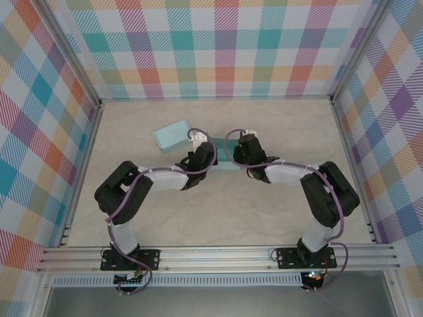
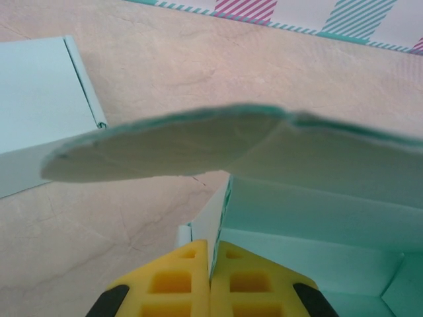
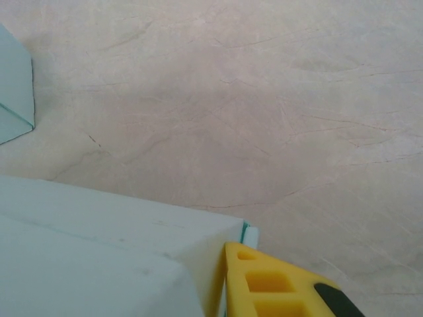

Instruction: Fold the paper box

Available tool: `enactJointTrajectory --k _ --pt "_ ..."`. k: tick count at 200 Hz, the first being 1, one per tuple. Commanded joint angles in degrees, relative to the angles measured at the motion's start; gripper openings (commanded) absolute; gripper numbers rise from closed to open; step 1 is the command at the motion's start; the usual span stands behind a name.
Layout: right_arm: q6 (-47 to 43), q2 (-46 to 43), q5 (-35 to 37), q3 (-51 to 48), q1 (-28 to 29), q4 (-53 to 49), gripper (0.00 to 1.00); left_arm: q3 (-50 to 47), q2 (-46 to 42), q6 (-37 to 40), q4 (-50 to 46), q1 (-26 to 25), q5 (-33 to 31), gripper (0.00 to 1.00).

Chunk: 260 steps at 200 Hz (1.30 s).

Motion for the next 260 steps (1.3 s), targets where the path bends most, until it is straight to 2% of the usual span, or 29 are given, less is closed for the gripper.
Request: enactJointTrajectory --k 1,12,36,55,126,164,213,236,260 --pt "-1.48 -1.47 -2.47 -2.77 1.67 2.15 0.15 -3.24 -0.04 -0.19 -4.29 -1.17 0.61 0.06" --pt "-2.94 -1.67 -2.2 -4.12 1.85 3.83 0.15 -4.22 -0.75 0.15 -3.82 -1.22 0.65 0.07" --pt "-5.88 -1.69 -0.55 -7.02 2.38 7.03 0.15 -6.02 -3.21 0.69 -3.26 -1.27 1.86 0.31" --pt "-6.4 -1.61 0.08 -8.56 2.56 8.47 0.15 -7.46 -5.54 0.63 -3.34 -1.42 2.22 0.44" --pt "-6.64 -0.68 1.55 -9.14 3.33 9.38 0.15 -12.76 -17.71 -2.04 -7.12 -2.34 2.54 0.7" --pt "-6.77 -1.1 1.76 -9.05 3.5 9.15 0.16 -16.64 -26.2 -4.03 -10.02 -4.09 2.99 0.75" --pt "-7.36 -1.95 1.94 -9.2 3.75 8.67 0.17 -17.83 -36.7 -5.04 -16.34 -7.11 -0.12 0.74" --pt "-7.64 -2.51 2.03 -9.23 3.78 8.07 0.19 -14.27 -40.11 -2.95 -20.01 -6.94 -3.66 0.73" --pt "-7.72 -3.33 1.99 -9.29 3.87 7.6 0.24 -6.38 -37.73 -0.1 -27.22 -5.53 -7.3 0.73"
